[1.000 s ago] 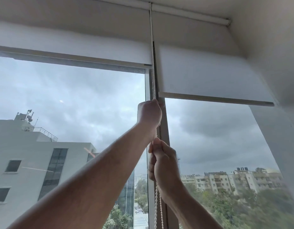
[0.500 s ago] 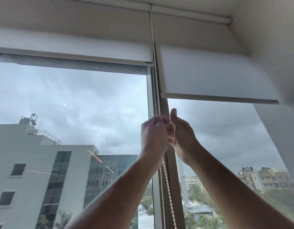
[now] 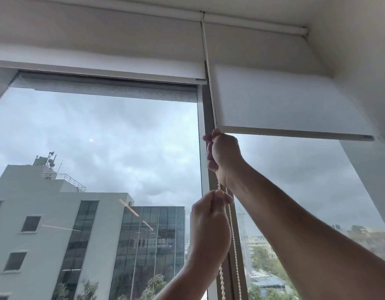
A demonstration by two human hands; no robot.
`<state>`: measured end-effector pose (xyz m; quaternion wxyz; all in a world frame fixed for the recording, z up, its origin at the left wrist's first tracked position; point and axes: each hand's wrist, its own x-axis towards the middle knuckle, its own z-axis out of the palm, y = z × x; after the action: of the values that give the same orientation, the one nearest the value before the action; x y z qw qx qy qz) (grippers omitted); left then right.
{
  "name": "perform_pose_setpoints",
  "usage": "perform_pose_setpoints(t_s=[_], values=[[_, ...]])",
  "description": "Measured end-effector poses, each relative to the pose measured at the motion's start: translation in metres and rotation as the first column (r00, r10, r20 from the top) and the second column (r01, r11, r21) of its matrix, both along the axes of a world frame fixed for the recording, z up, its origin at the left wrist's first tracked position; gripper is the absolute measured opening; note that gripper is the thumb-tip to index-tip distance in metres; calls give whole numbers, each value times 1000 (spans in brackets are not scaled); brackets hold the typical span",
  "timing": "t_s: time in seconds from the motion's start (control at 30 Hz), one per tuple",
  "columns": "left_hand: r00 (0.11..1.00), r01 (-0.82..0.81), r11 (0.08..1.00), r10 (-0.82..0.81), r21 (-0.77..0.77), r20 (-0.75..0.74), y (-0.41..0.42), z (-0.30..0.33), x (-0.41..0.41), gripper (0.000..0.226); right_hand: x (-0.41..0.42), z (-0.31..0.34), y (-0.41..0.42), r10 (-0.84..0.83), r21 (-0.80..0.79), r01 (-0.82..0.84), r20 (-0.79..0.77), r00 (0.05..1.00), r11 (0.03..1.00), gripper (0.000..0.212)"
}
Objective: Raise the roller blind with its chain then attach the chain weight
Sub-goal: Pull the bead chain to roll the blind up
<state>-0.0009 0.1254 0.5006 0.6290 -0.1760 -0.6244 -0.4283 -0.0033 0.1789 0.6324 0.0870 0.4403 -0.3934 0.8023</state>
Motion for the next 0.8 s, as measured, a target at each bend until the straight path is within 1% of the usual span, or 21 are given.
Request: perform_pose_setpoints(t_s=[0.07, 0.13, 0.2, 0.3, 0.4, 0.47, 0.53, 0.6, 0.63, 0.7, 0.77, 0.8], values=[[1000, -4, 1000, 4, -29, 4, -5, -3, 0, 40, -3, -7, -5, -82, -59, 78, -60, 995, 995, 31], [1000, 15, 998, -14, -54, 16, -11, -8, -1, 38, -6, -14, -8, -158, -84, 148, -124, 980, 985, 35], [1000, -6, 999, 5, -52, -15, -19, -14, -3, 38, -8, -21, -10, -196, -103, 181, -161, 967, 978, 35], [993, -72, 997, 75, 35, -90, -31, -13, -6, 50, -11, -34, -11, -249, -109, 232, -184, 951, 967, 43], [997, -57, 993, 63, 100, -53, -34, 5, -5, 54, -15, -49, -11, -351, -101, 337, -251, 902, 936, 49], [997, -64, 995, 67, 80, -40, -31, 22, -1, 57, -18, -61, -9, -378, -109, 362, -285, 881, 926, 48], [994, -81, 995, 85, 49, -71, -24, 40, 6, 54, -22, -75, -9, -378, -126, 356, -295, 878, 926, 48], [989, -116, 993, 115, -9, -89, -16, 58, 15, 52, -26, -92, -12, -426, -144, 401, -327, 844, 905, 53], [989, -131, 990, 127, -50, -71, -12, 68, 18, 51, -28, -99, -14, -448, -145, 425, -345, 825, 894, 54], [992, -123, 988, 125, -97, 14, -1, 88, 24, 40, -31, -111, -19, -460, -140, 441, -361, 811, 887, 50], [991, -70, 995, 78, -70, 107, 8, 105, 28, 32, -32, -116, -22, -463, -140, 443, -358, 811, 885, 43], [990, -13, 1000, 17, -23, 142, 13, 111, 29, 29, -33, -116, -22, -456, -148, 433, -353, 817, 889, 43]])
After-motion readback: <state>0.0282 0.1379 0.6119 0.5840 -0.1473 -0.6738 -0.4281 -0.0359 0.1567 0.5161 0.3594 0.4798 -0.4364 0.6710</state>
